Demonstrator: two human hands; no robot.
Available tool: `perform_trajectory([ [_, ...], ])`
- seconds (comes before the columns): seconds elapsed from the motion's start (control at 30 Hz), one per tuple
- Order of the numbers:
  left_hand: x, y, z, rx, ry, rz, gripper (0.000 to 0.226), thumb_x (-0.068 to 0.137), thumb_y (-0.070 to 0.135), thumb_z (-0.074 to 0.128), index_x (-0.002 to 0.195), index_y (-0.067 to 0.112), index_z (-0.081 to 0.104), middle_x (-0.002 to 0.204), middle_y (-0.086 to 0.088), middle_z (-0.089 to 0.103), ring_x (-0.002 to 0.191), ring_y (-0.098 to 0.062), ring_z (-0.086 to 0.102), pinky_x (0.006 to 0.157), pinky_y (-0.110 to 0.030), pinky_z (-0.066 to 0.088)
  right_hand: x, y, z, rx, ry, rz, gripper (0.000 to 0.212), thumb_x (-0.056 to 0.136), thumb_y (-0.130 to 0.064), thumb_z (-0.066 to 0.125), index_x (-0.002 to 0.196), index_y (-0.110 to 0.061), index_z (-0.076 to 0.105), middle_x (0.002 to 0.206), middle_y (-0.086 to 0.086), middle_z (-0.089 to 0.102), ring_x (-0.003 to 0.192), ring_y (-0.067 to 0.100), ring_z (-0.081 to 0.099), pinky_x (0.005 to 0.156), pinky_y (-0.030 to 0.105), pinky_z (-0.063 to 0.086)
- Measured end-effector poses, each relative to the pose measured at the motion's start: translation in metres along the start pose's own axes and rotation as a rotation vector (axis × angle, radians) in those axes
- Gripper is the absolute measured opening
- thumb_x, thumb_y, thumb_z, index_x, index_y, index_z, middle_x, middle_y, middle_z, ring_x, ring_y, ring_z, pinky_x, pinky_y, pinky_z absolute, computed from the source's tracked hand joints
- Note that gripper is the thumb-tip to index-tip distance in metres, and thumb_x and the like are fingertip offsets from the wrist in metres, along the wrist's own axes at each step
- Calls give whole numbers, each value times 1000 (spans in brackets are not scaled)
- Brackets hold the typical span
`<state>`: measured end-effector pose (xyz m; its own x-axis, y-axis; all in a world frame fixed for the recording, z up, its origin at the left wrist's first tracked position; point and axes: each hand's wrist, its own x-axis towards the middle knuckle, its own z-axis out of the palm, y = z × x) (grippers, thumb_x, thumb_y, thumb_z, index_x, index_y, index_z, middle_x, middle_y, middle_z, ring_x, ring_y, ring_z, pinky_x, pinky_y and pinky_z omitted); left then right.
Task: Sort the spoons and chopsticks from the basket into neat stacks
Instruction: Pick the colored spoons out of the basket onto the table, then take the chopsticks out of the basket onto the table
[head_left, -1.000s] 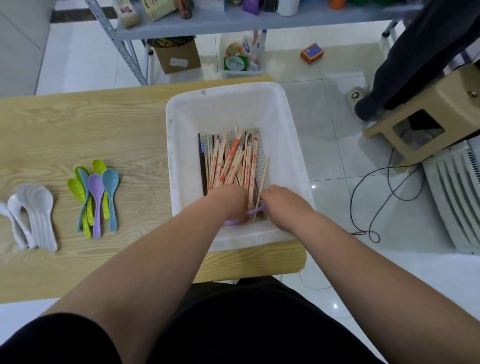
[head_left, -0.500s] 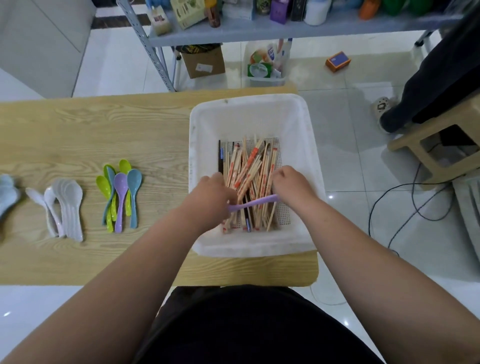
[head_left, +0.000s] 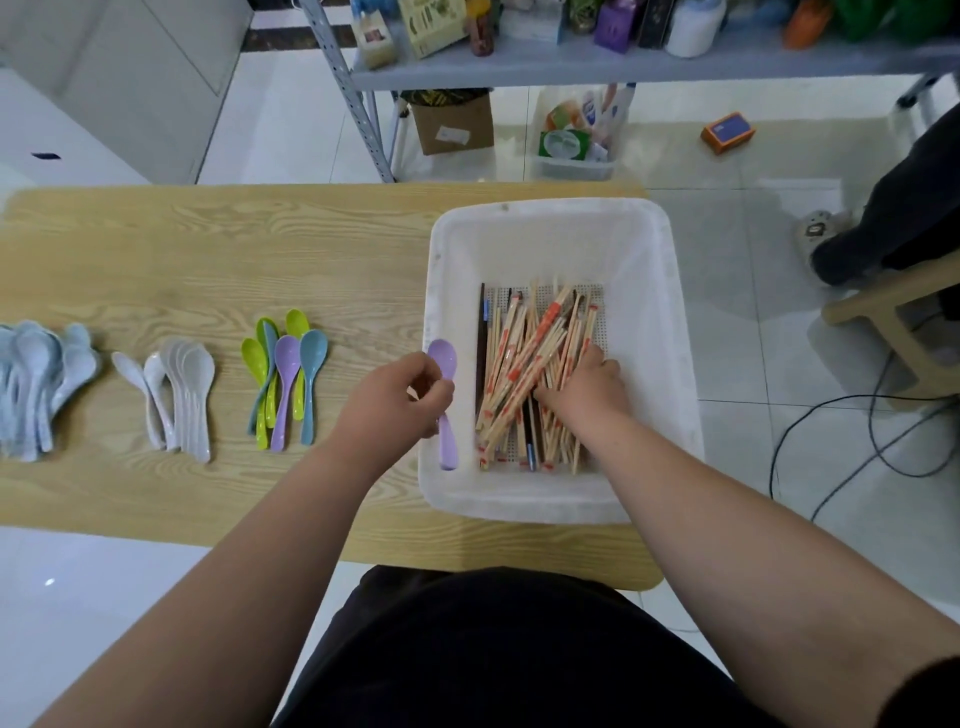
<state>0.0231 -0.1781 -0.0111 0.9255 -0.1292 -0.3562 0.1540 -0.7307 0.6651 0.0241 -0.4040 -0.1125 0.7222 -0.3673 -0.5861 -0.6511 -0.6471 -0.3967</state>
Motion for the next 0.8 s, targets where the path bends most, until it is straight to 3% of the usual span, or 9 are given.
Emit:
perform_trajectory([
  [0.13, 3, -8, 1, -219, 47, -117, 15, 90, 7, 61, 93, 18, 51, 92, 8, 60, 66, -16, 73, 71, -45, 62, 6, -1, 10, 83, -14, 3, 98, 85, -29, 78, 156, -14, 12, 146, 17, 44, 129, 37, 52, 103, 47, 49],
  [0.27, 8, -30, -10, -290, 97, -181, 22, 89, 6, 62, 89, 16, 42, 74, 9, 65, 70, -27, 74, 71, -52, 61, 8, -2, 12, 209, 23, 33, 75, 86, -17, 75, 145, -12, 30, 126, 8, 60, 108, 30, 63, 83, 35, 53],
  [0.37, 10, -48, -16, -323, 185, -249, 23, 91, 5, 63, 97, 14, 42, 86, 0, 64, 64, -24, 71, 62, -38, 61, 8, -1, 12, 269, 24, 86, 34, 90, -13, 69, 114, -12, 44, 96, -1, 57, 87, 22, 59, 70, 29, 45],
  [0.47, 11, -67, -19, -405, 240, -295, 27, 93, 2, 59, 115, 9, 45, 98, -3, 58, 63, -17, 65, 57, -26, 54, 10, 0, 14, 221, 2, 71, 6, 91, -12, 60, 97, -10, 59, 86, 3, 62, 84, 25, 65, 58, 26, 44],
  [0.67, 15, -111, -31, -445, 192, -427, 29, 92, 3, 48, 119, 9, 53, 89, -12, 62, 61, -16, 56, 61, -25, 46, -5, -5, 16, 287, 81, 71, 42, 96, -42, 56, 126, -13, 60, 119, 7, 67, 103, 28, 65, 88, 37, 54],
  [0.8, 20, -132, -47, -450, 184, -416, 29, 93, 4, 48, 121, 9, 53, 97, -14, 64, 62, -15, 57, 52, -20, 44, -17, -11, 15, 284, 133, 108, 48, 101, -37, 52, 138, -6, 51, 136, 16, 59, 122, 35, 57, 97, 37, 46],
])
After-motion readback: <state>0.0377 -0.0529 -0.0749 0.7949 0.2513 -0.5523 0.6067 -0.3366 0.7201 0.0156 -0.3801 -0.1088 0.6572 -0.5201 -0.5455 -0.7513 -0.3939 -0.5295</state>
